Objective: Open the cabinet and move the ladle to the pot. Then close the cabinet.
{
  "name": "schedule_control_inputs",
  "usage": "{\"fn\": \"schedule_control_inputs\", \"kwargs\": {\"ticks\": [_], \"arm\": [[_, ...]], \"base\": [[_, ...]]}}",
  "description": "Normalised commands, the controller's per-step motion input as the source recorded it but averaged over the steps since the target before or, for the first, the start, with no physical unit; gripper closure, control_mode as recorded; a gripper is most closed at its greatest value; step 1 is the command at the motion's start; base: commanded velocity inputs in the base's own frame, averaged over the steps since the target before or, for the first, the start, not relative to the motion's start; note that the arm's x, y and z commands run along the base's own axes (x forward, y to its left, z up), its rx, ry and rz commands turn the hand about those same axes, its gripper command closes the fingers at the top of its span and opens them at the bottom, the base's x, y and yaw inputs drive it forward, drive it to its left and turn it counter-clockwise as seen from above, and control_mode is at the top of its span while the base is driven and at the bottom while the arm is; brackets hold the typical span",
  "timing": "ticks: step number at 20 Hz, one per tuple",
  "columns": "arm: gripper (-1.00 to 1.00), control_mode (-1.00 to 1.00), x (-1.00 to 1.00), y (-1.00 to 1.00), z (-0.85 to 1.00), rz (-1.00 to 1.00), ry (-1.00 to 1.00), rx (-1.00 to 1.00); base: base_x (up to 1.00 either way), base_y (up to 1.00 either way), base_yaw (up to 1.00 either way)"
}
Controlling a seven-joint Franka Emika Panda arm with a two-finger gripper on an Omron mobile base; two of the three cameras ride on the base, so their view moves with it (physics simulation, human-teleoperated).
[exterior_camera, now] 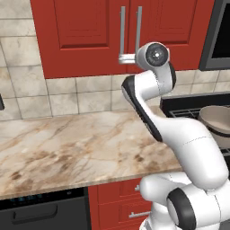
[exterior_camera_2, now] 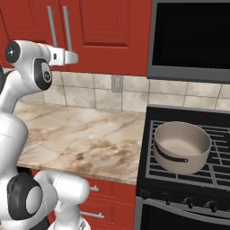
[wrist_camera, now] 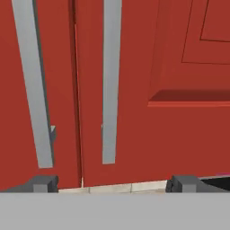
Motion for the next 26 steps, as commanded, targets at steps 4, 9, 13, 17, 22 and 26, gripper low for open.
{"fn": "schedule_control_inputs", "kwargs": {"ticks": [4,9,13,17,22,26], "arm": [[-1.0,-1.0,0.25,0.0,0.15,0.0,0.0,0.0],[-1.0,-1.0,0.2,0.0,0.11,0.0,0.0,0.0],[-1.0,-1.0,0.26,0.0,0.03,0.0,0.0,0.0],[-1.0,-1.0,0.22,0.0,0.0,0.0,0.0,0.0],[-1.0,-1.0,0.23,0.0,0.0,0.0,0.0,0.0],[-1.0,-1.0,0.26,0.0,0.0,0.0,0.0,0.0]], "base": [[0.0,0.0,0.0],[0.0,0.0,0.0],[0.0,0.0,0.0],[0.0,0.0,0.0],[0.0,0.0,0.0],[0.0,0.0,0.0]]}}
